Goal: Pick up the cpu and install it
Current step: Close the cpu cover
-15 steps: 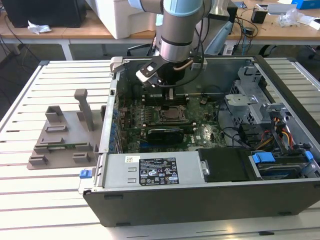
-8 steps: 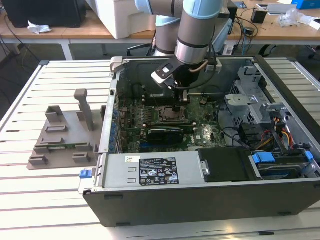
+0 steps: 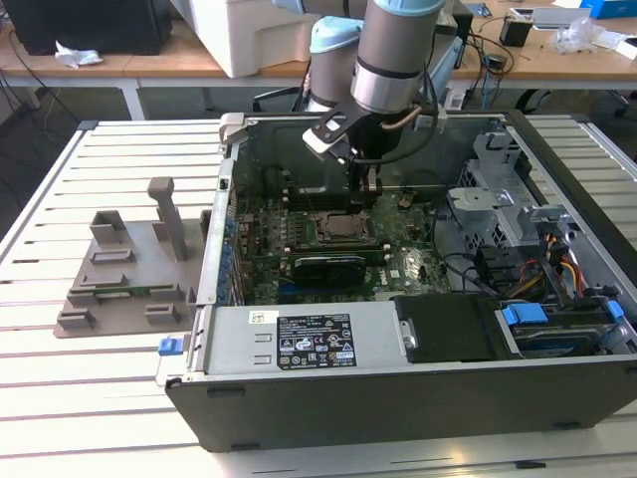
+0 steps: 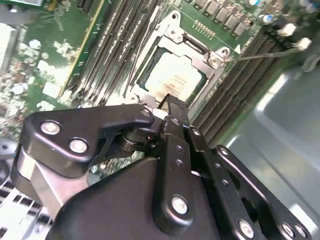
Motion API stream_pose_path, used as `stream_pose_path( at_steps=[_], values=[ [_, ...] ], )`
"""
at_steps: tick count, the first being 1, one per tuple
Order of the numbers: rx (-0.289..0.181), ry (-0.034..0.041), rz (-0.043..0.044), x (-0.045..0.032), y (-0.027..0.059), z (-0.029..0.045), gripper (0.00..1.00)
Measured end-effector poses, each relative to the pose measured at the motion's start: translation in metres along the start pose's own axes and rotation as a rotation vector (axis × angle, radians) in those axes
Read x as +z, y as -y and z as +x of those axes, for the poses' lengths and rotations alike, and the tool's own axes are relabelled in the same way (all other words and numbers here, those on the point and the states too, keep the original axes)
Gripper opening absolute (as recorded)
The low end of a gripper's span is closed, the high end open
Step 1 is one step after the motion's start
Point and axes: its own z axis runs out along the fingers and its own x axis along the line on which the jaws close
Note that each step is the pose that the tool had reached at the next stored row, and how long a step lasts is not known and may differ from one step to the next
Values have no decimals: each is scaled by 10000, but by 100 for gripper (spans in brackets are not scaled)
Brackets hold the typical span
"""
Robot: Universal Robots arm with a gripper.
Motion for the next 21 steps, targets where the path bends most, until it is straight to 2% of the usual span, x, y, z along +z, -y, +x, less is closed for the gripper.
stream_pose_path(
  at_steps=[1, 4, 8, 10, 12, 21],
  values=[
    [-1, -3, -1, -92, 10, 0, 11],
    [-1, -2, -1, -244, 26, 0, 11],
    [0, -1, 0, -352, 38, -1, 11],
    [0, -1, 0, -455, 50, -1, 11],
    [0, 0, 0, -514, 56, -1, 11],
    [0, -2, -1, -528, 57, -1, 11]
  ],
)
